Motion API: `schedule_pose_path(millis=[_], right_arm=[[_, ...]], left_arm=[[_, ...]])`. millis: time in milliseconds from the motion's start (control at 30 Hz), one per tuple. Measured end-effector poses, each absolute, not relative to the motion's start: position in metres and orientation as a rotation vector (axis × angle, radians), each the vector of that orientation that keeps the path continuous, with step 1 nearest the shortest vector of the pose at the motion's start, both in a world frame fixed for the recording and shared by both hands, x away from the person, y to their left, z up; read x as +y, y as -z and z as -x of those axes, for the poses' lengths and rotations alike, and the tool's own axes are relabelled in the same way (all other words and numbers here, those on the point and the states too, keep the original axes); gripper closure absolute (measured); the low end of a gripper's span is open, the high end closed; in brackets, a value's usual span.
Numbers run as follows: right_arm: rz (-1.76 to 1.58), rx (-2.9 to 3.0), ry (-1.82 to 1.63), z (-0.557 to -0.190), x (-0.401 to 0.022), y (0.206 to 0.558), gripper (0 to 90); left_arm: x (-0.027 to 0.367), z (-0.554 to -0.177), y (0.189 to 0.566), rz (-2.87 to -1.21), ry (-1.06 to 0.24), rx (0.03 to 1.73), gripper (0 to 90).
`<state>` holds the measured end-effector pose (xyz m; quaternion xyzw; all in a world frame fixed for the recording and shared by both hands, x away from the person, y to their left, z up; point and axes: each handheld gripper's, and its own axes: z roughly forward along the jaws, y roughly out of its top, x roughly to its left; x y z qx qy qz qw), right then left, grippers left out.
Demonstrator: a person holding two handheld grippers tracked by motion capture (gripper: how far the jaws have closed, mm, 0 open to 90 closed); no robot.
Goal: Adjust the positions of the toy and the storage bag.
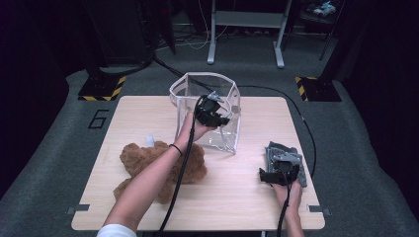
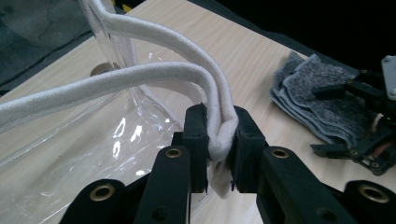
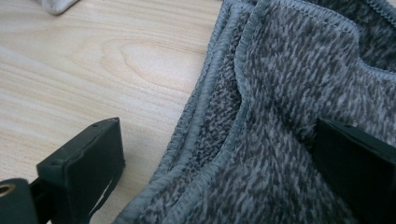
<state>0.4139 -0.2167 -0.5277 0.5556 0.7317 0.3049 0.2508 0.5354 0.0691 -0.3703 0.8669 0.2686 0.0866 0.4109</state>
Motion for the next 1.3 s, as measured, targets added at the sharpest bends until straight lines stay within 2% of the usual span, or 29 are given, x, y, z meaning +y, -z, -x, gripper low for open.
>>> schedule_pose_path(millis=[833,1300], right_arm=[[-1.523,2.015,-0.847,-0.416,-0.220,0.525,2.5],[-1.415,2.090,-0.970,-0.440,-0.210,0.461,6.4]], left_arm=[[0.082,-0.512,0.371,-2.206,-0.204,0.608,76.8],[0.087,-0.502,0.372,-2.208,-0.179,0.568,77.2]])
